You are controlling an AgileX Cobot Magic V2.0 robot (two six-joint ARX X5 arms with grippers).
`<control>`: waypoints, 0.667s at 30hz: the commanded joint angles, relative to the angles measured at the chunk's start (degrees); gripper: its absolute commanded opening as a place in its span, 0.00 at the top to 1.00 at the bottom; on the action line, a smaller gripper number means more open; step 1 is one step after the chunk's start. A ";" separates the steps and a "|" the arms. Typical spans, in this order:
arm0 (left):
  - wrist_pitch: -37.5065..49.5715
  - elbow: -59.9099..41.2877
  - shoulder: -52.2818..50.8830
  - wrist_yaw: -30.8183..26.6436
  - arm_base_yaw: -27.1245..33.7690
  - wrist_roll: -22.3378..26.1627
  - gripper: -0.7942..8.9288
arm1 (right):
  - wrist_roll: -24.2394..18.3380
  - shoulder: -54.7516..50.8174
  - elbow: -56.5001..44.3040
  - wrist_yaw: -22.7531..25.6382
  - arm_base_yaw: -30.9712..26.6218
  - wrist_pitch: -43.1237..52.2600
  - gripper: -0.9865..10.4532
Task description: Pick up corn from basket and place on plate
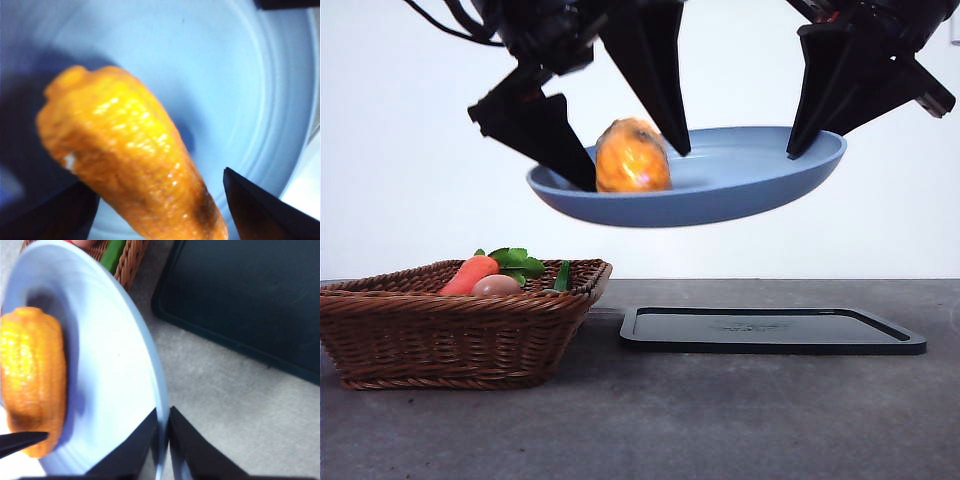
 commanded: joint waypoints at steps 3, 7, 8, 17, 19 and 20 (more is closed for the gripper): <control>-3.08 4.63 -1.57 -2.62 -0.44 2.80 0.49 | 0.61 2.45 1.14 -1.57 0.37 0.37 0.91; -7.08 7.69 -2.64 -5.42 -0.33 4.24 0.49 | 0.74 4.72 1.14 -1.60 0.13 0.83 0.91; -7.87 8.39 -3.04 -6.10 -0.33 4.26 0.49 | 0.90 5.44 1.14 -1.60 -0.09 1.16 0.91; -11.06 12.17 -8.28 -6.25 -0.33 4.39 0.49 | 1.95 10.80 2.16 -2.40 -5.99 4.57 0.91; -11.43 12.17 -10.51 -6.25 -0.35 4.33 0.49 | 1.95 12.61 3.39 -2.49 -8.72 5.38 0.91; -11.56 12.17 -11.93 -6.25 -0.33 4.20 0.49 | 1.95 13.99 4.52 -2.51 -10.12 5.57 0.91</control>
